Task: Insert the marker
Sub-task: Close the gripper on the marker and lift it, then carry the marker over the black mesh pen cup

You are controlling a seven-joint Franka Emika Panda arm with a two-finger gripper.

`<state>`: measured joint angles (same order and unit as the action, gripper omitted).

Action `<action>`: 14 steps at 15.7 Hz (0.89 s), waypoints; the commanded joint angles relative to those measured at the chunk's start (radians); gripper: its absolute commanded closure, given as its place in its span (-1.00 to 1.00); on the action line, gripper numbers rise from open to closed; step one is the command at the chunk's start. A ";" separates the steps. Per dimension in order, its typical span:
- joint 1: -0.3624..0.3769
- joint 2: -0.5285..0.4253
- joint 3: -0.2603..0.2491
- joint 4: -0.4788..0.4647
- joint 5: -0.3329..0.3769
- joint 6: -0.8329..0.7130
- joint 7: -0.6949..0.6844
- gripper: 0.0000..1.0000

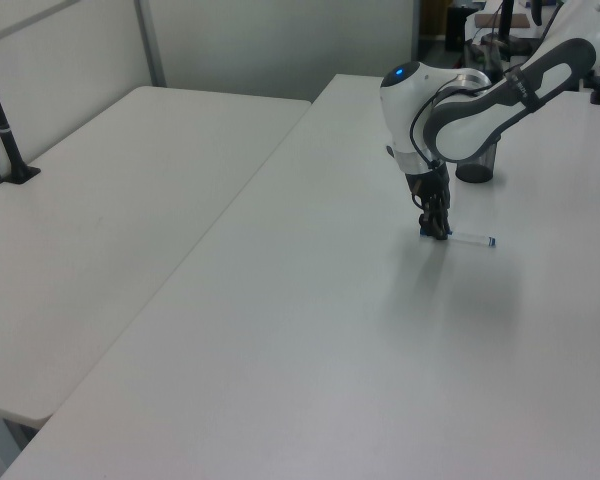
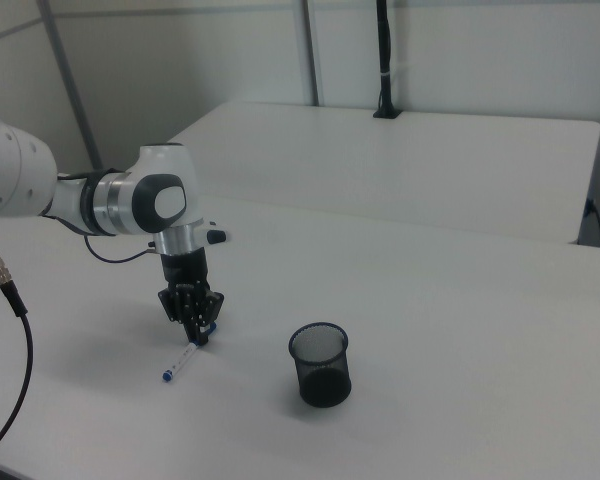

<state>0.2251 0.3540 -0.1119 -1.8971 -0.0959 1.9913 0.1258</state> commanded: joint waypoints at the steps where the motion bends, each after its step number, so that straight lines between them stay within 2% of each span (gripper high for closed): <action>1: 0.008 0.003 -0.005 -0.010 -0.018 0.040 0.025 0.96; 7: -0.016 -0.180 -0.003 -0.010 -0.005 0.024 0.028 0.96; 14: -0.148 -0.364 0.008 -0.019 0.002 0.038 0.028 0.96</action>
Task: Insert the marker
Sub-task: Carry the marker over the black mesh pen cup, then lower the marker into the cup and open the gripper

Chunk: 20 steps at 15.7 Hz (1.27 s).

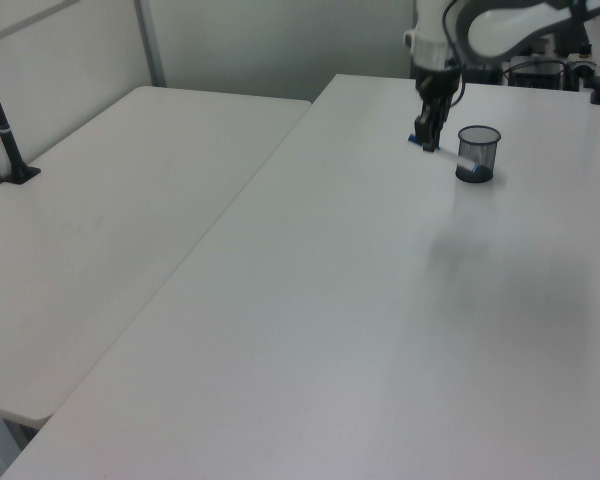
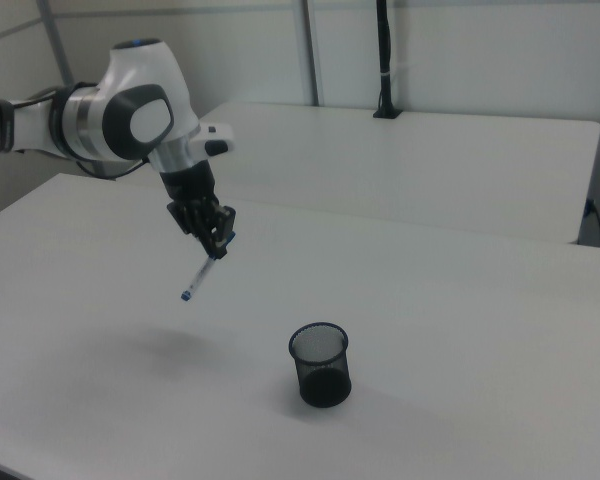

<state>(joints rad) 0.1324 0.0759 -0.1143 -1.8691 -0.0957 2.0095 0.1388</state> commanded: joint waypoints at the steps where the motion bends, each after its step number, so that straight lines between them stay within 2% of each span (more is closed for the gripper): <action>1: -0.075 -0.105 0.010 -0.048 0.002 0.023 0.015 0.96; 4: -0.123 -0.119 0.008 -0.059 0.002 0.078 0.016 0.96; 8: -0.194 -0.107 0.004 -0.125 -0.001 0.259 0.079 0.97; 12: -0.260 -0.076 -0.008 -0.134 -0.012 0.330 0.079 0.97; 15: -0.280 -0.048 -0.036 -0.136 -0.012 0.376 0.079 0.97; 20: -0.298 -0.009 -0.051 -0.145 -0.013 0.405 0.074 0.97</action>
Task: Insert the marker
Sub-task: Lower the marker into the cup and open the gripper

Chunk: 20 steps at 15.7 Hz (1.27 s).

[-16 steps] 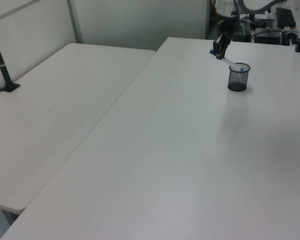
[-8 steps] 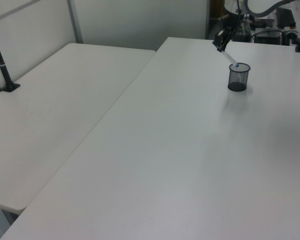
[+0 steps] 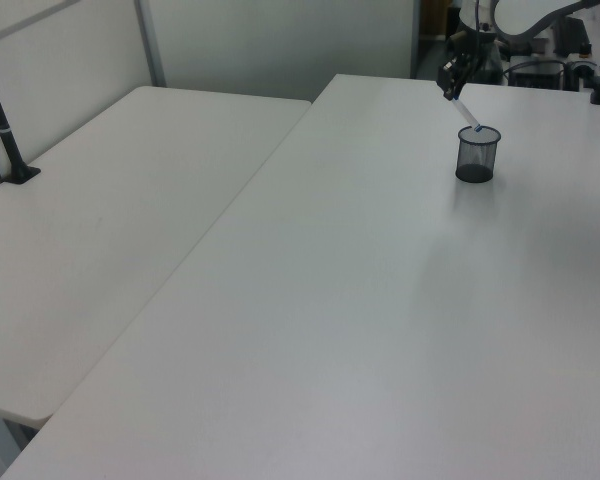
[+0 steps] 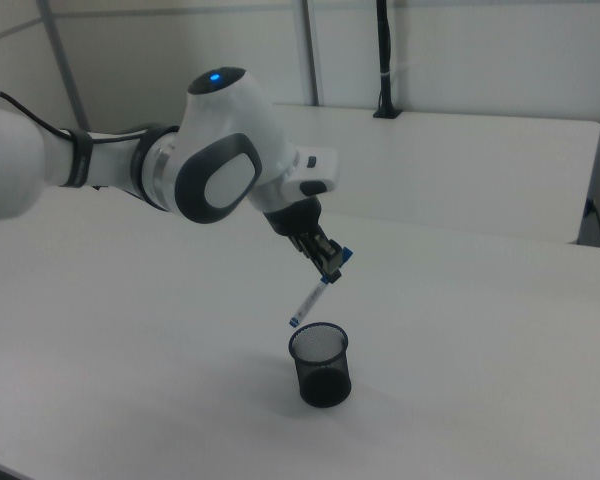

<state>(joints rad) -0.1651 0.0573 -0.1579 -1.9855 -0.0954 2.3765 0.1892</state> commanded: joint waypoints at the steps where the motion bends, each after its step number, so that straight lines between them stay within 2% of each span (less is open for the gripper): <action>1: -0.001 0.012 -0.011 -0.036 -0.015 0.046 0.024 0.97; 4: -0.004 0.015 -0.014 -0.067 -0.020 0.063 0.021 0.97; 10: -0.010 0.018 -0.034 -0.072 -0.029 0.072 0.019 0.97; 16: -0.016 0.022 -0.042 -0.101 -0.070 0.072 0.018 0.96; 19: -0.016 0.027 -0.042 -0.102 -0.070 0.072 0.018 0.80; 20: -0.016 0.032 -0.042 -0.102 -0.070 0.070 0.018 0.68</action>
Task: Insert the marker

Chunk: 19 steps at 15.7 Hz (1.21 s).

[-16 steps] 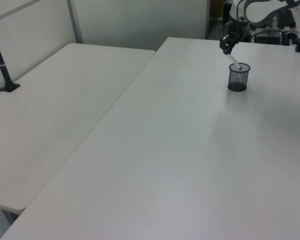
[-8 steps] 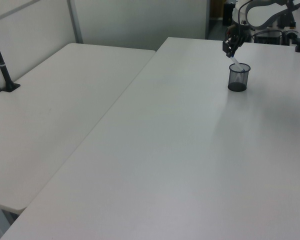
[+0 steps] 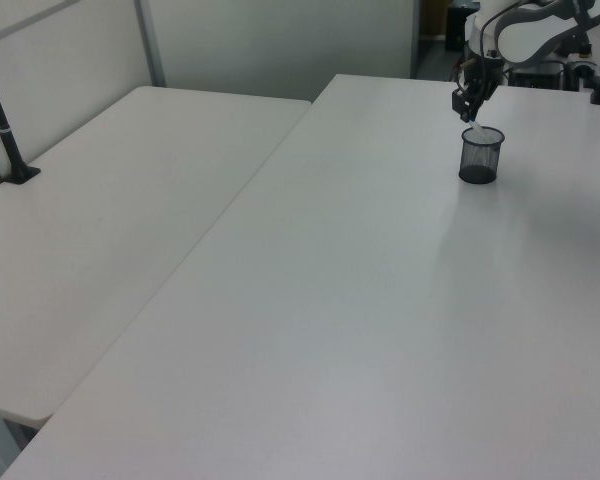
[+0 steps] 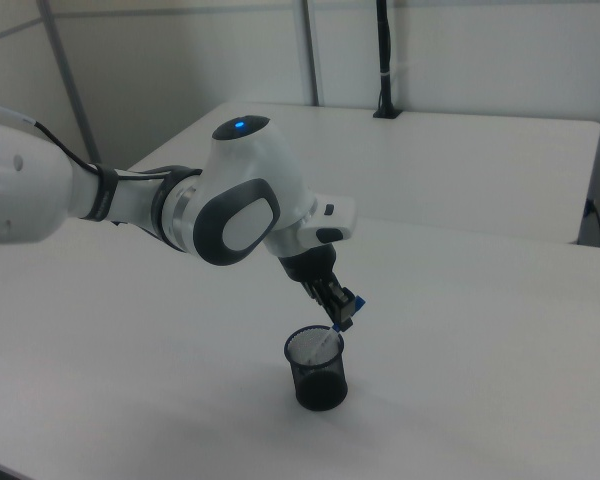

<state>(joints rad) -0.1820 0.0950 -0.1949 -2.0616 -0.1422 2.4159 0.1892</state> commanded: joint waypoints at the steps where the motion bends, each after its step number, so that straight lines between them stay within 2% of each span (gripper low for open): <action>1: 0.001 -0.006 -0.005 -0.026 -0.024 0.031 0.019 0.49; 5: -0.001 -0.005 -0.005 -0.020 -0.014 0.029 0.032 -0.47; 8: 0.001 -0.015 -0.005 -0.002 -0.004 0.016 0.038 -0.97; 10: 0.016 -0.024 -0.005 0.030 -0.001 -0.030 0.051 -1.00; 14: 0.067 -0.026 0.012 0.155 0.019 -0.237 0.056 -1.00; 18: 0.093 -0.035 0.101 0.279 0.067 -0.446 0.056 -1.00; 19: 0.113 -0.034 0.104 0.313 0.070 -0.506 0.056 -1.00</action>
<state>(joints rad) -0.1033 0.0676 -0.1254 -1.8397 -0.0935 2.0735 0.2264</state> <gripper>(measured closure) 0.000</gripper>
